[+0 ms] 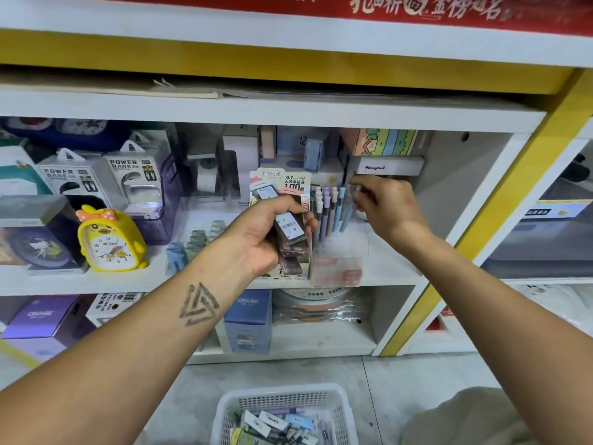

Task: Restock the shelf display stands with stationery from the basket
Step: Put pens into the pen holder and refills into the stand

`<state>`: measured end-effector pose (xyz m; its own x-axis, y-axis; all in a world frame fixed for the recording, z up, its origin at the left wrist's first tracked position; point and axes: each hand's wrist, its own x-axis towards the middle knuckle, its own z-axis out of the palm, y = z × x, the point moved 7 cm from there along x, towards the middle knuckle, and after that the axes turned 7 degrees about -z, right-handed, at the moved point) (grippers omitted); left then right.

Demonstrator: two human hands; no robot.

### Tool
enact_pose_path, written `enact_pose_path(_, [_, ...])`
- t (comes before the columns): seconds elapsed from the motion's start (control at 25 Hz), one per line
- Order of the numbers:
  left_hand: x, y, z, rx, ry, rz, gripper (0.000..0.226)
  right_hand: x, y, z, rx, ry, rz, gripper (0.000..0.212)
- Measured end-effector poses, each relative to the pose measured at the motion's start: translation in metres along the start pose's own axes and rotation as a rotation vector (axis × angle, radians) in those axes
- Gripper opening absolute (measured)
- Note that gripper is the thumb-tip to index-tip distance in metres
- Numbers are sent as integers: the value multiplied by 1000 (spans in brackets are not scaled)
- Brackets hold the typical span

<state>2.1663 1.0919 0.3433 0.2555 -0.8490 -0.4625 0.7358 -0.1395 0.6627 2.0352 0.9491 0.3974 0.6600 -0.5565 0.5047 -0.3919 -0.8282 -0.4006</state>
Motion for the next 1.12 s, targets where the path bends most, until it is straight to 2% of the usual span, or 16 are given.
enact_pose_path(0.36, [-4,-5,0,39,-55,-30,25,0,-4,21,-30,-106,-50,23])
enact_pose_path(0.48, [-9,-5,1,67,-99,-30,23,-1,0,25,8,-78,5,4])
enact_pose_path(0.68, [-12,-1,-4,100,-104,-14,25,6,-6,30,-219,-48,-92,21])
enact_pose_path(0.72, [-13,1,-5,113,-93,-4,26,8,-10,28,-201,-18,-77,22])
enact_pose_path(0.76, [-14,3,-7,132,-77,9,28,9,-14,24,-94,19,-29,22])
enact_pose_path(0.8, [-14,5,-8,146,-60,21,29,9,-18,22,116,38,59,20])
enact_pose_path(0.88, [-15,8,-10,148,-20,41,29,5,-29,31,651,-55,247,26])
enact_pose_path(0.92, [-16,11,-12,146,3,54,28,4,-39,36,792,-141,269,28])
enact_pose_path(1.0, [-17,15,-17,147,44,84,30,0,-56,43,868,-249,236,22])
enact_pose_path(1.12, [-21,24,-32,124,121,102,36,-2,-63,46,981,-231,264,14])
